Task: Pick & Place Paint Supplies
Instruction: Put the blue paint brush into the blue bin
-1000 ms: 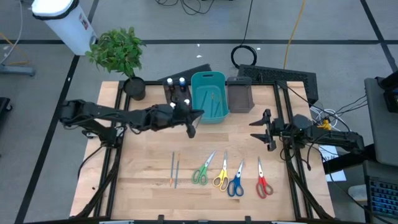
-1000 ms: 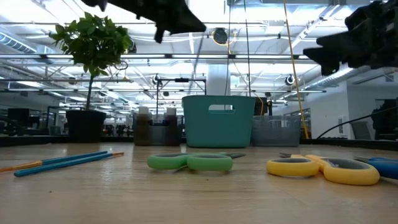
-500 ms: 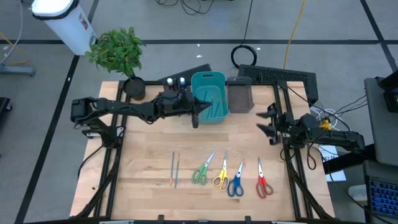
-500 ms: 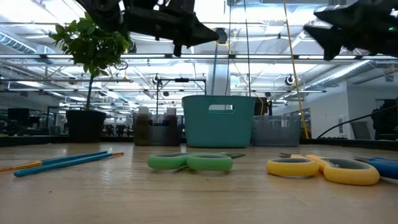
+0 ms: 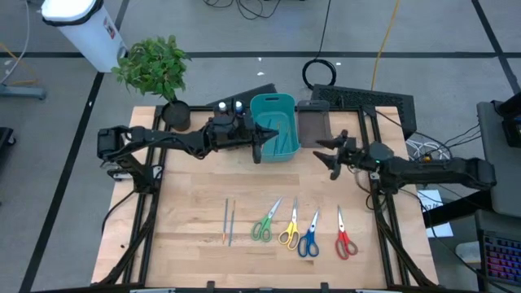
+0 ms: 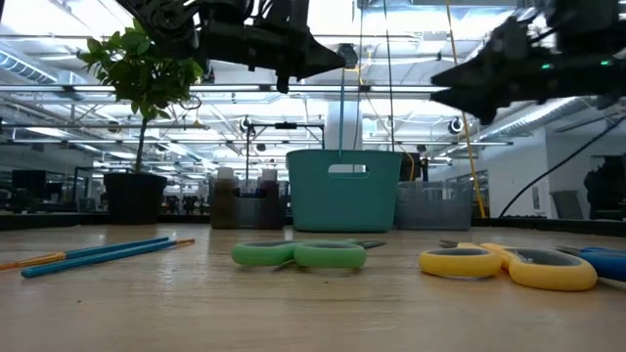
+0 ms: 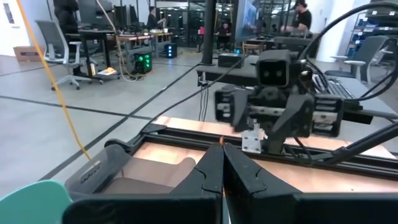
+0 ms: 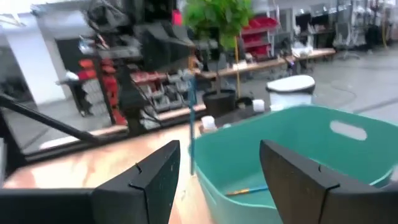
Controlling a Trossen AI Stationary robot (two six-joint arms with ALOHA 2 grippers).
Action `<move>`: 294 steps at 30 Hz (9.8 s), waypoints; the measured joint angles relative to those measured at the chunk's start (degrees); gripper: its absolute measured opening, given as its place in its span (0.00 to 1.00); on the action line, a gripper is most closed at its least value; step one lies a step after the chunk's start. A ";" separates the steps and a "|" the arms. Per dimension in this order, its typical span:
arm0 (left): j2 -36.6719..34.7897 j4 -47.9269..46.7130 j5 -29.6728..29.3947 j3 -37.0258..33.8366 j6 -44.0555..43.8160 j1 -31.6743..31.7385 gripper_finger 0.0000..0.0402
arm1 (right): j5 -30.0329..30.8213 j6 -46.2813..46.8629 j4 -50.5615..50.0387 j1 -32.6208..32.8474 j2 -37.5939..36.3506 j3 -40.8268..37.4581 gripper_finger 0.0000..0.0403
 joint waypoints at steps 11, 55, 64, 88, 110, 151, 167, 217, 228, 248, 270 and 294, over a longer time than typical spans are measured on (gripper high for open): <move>0.00 0.36 0.10 2.23 3.73 0.72 0.00 | -8.52 -0.02 7.24 -4.48 22.38 11.02 0.53; 2.49 -11.94 -3.69 3.95 -6.17 8.18 0.56 | -6.82 -5.31 6.45 -4.48 24.97 11.47 0.53; -10.97 -41.21 -2.87 3.97 -5.65 -0.68 0.63 | -7.11 -7.32 -8.08 -4.35 13.79 11.47 0.53; 4.76 -69.36 -6.30 3.92 -37.81 -43.00 0.64 | -11.61 -8.55 -13.78 -3.96 8.72 11.43 0.53; 12.21 -67.44 -6.32 4.12 -86.83 -47.11 0.63 | -11.48 -7.08 -11.20 -3.94 8.72 11.43 0.53; 13.24 -78.81 -16.02 4.11 -89.13 -47.82 0.02 | -11.39 -7.06 -11.18 -3.96 8.72 11.43 0.53; 10.32 -97.74 -30.52 19.91 -46.64 -37.79 0.00 | -11.50 -2.58 -10.76 -1.89 9.06 11.41 0.53; 10.16 -75.72 -45.67 23.53 -0.33 -28.44 0.00 | -11.37 6.41 19.57 7.52 38.57 11.41 0.27; 10.14 -75.70 -45.60 23.55 -0.61 -28.44 0.00 | -11.37 6.40 19.57 7.52 38.57 11.41 0.17; 10.12 -75.73 -45.06 23.57 -1.24 -28.44 0.00 | -11.44 2.83 20.37 7.52 38.55 11.41 0.01; 1.92 -69.31 -46.68 23.57 -14.57 -28.80 0.53 | -11.48 1.56 21.32 6.77 38.55 11.42 0.00; -11.78 -56.34 -53.78 -5.57 -42.17 -32.78 0.56 | 16.78 -14.46 -23.14 -3.75 34.86 36.35 0.00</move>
